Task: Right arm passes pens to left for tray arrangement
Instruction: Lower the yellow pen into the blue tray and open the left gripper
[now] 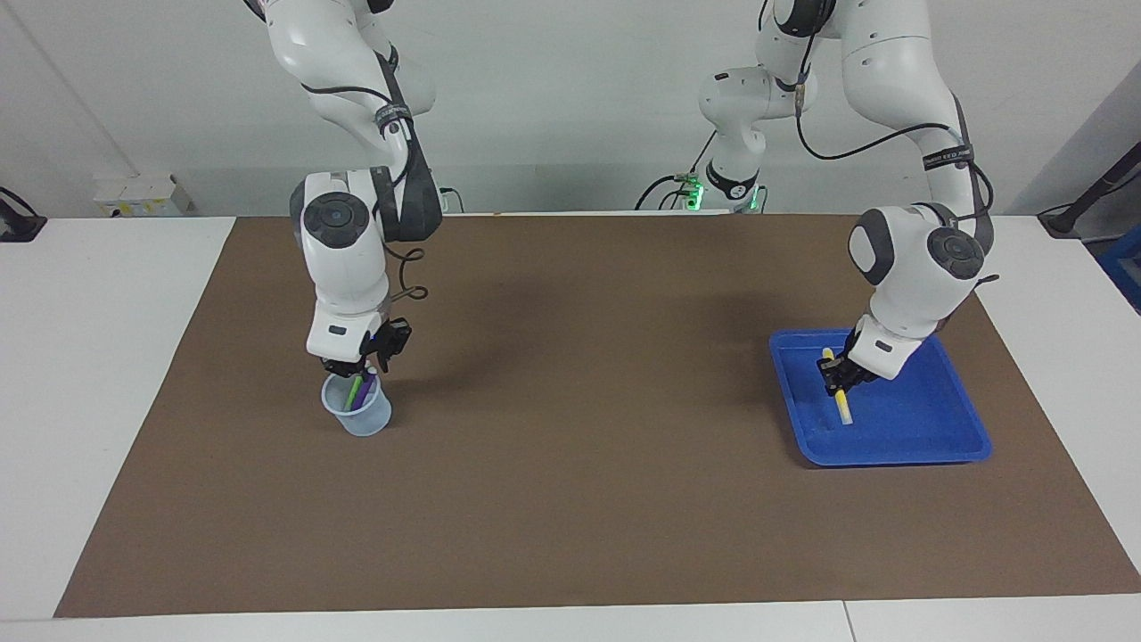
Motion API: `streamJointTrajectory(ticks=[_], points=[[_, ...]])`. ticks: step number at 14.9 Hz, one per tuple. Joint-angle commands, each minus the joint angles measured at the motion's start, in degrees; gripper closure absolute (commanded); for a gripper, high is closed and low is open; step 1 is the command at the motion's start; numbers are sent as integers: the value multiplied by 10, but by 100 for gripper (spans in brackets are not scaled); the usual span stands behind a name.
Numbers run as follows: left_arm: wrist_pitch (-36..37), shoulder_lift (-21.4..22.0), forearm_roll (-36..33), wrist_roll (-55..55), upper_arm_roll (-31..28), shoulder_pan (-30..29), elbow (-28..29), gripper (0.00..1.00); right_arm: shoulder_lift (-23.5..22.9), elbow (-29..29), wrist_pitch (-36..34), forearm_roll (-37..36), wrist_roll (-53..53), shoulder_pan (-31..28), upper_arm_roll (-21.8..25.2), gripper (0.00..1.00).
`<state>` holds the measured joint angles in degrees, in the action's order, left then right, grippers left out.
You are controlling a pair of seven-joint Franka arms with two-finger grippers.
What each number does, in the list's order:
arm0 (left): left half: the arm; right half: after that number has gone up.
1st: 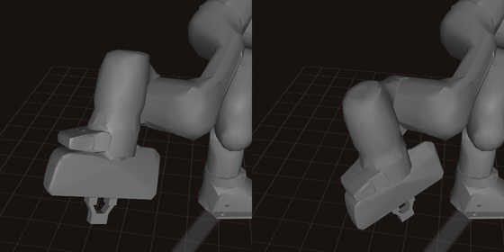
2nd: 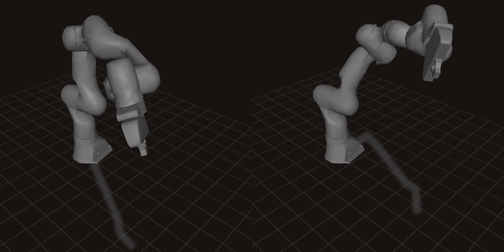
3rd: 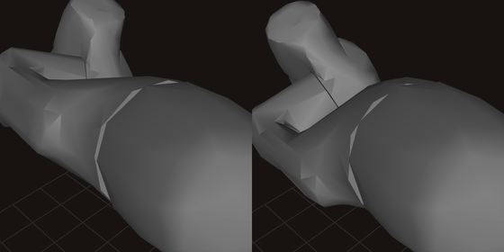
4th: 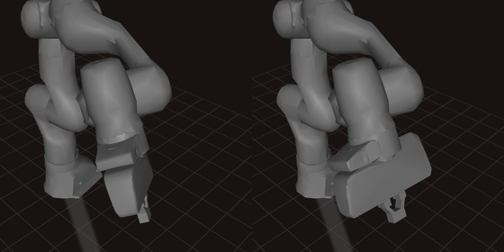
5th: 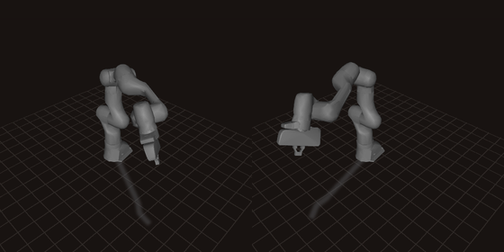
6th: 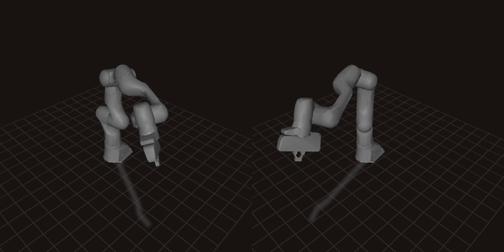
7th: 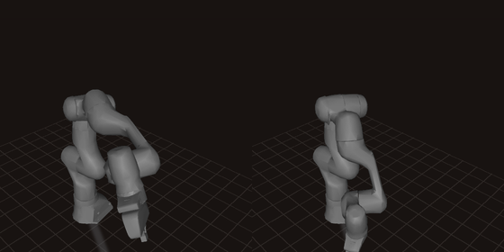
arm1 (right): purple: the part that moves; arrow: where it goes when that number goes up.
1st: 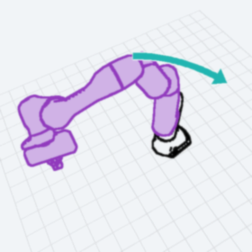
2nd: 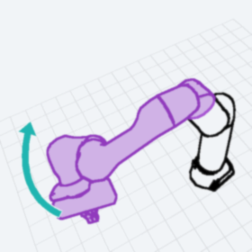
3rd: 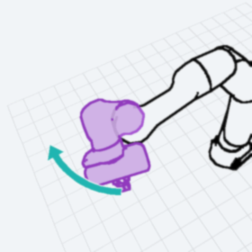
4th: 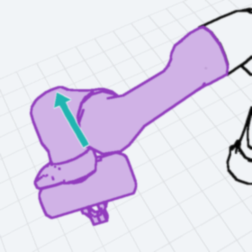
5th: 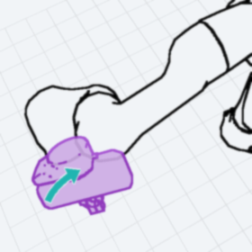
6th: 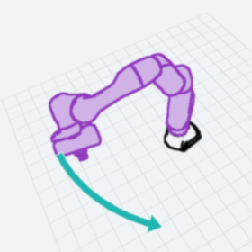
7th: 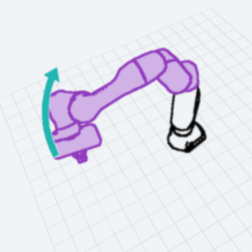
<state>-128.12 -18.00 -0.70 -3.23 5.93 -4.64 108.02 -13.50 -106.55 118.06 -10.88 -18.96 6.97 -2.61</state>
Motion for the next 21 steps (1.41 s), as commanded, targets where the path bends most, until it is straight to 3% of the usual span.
streamJointTrajectory(ticks=[1, 3, 8, 13, 14, 18, 21], points=[[-28, -17, -4, 3, -5, 18, -4, 100, 8, -13, 13, -15, -11, -9, -4, 74], [-40, -24, -4, 3, -4, 20, -3, 100, 8, -13, 13, -22, -11, -9, -4, 75], [-52, -24, -5, 5, -6, 20, 22, 100, 5, -2, 2, -24, -12, -11, -4, 100], [-56, -23, -5, 3, -6, 20, 33, 100, 12, 34, -48, -19, -27, -14, -5, 100], [-55, -22, -5, 3, -6, 20, 33, 81, 18, 44, -62, -14, -34, -17, -4, 100], [-55, -21, -5, 3, -6, 20, 36, 58, 52, 50, -92, 14, -59, -34, -5, 100], [-47, -21, -5, 3, -7, 20, 31, 58, 65, 85, -140, 42, -65, -42, -4, 100]])
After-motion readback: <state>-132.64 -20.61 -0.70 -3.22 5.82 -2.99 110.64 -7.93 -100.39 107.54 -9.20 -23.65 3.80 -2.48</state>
